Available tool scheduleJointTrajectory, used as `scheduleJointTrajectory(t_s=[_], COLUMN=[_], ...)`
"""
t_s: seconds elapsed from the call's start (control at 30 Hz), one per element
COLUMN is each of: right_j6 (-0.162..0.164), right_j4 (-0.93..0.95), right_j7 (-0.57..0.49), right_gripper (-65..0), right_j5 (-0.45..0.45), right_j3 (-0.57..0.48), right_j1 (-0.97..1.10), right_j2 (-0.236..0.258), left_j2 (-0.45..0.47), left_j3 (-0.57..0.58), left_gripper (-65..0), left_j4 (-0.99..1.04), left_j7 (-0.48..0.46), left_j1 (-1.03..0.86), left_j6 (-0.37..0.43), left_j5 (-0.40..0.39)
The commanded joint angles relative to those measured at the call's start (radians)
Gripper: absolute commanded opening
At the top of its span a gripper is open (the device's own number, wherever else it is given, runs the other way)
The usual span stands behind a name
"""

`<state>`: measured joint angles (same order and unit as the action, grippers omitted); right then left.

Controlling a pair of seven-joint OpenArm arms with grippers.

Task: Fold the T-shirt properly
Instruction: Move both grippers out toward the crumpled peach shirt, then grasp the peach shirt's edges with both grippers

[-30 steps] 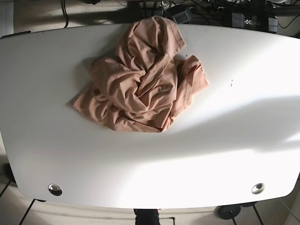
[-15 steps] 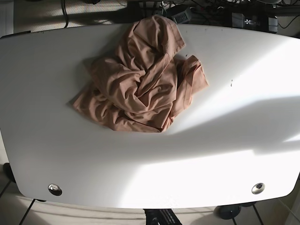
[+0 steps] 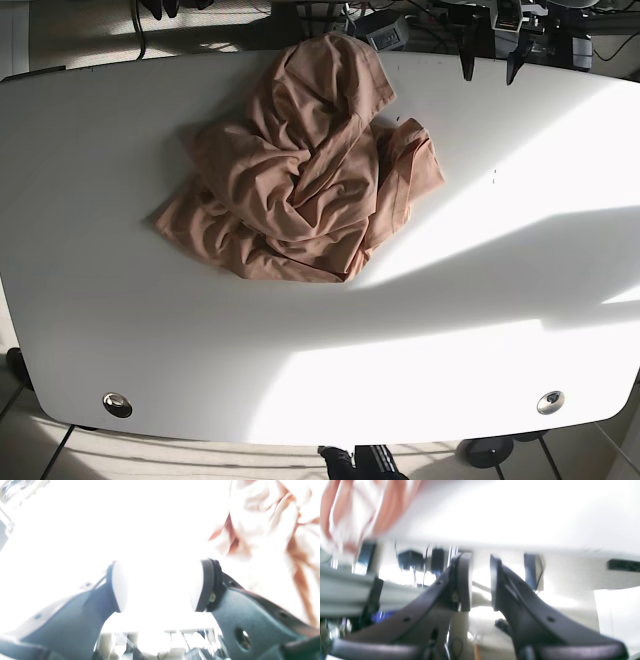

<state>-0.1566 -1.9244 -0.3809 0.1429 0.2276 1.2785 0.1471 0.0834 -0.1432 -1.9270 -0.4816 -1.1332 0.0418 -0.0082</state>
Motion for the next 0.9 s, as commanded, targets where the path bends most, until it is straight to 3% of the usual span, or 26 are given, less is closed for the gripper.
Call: scheduleJointTrajectory(t_s=[0.03, 0.23, 0.4, 0.47, 0.53, 0.6, 0.77, 0.9], right_j6=[-0.002, -0.004, -0.004, -0.004, -0.021, -0.077, -0.122, -0.16], right_j4=[-0.03, -0.03, -0.031, -0.033, -0.03, -0.028, -0.03, -0.014], right_j7=[-0.017, -0.017, -0.005, 0.053, 0.11, 0.201, 0.448, 0.778], right_gripper=[-53.4, -52.8, -52.3, -47.4, -37.9, -28.5, -22.5, -17.3], right_j5=[0.042, 0.065, 0.054, 0.054, 0.056, 0.059, 0.065, 0.065], right_j3=[0.019, 0.014, -0.018, -0.027, -0.027, -0.027, -0.023, 0.017], right_j1=[-0.013, -0.257, -0.435, -0.506, -0.584, -0.675, -0.865, -1.098], right_j2=[0.006, 0.004, 0.009, 0.009, 0.009, 0.004, 0.003, 0.001], left_j2=[0.002, 0.005, 0.005, 0.008, 0.008, 0.003, 0.005, 0.008], left_j3=[-0.002, -0.003, -0.002, -0.002, -0.002, -0.002, -0.002, -0.002], left_gripper=[-31.1, -31.1, -31.0, -27.6, -20.8, -17.6, -21.1, -21.7], left_j4=[-0.018, -0.015, -0.015, -0.015, -0.015, -0.013, -0.012, -0.012], left_j7=[-0.041, -0.039, 0.14, 0.166, 0.179, 0.183, 0.183, 0.183], left_j1=[0.029, 0.169, 0.276, 0.301, 0.33, 0.354, 0.358, 0.358], left_j6=[0.003, 0.0, 0.0, 0.0, 0.0, 0.0, 0.0, 0.0], left_j5=[-0.002, 0.007, 0.004, 0.004, 0.006, 0.007, 0.007, 0.007])
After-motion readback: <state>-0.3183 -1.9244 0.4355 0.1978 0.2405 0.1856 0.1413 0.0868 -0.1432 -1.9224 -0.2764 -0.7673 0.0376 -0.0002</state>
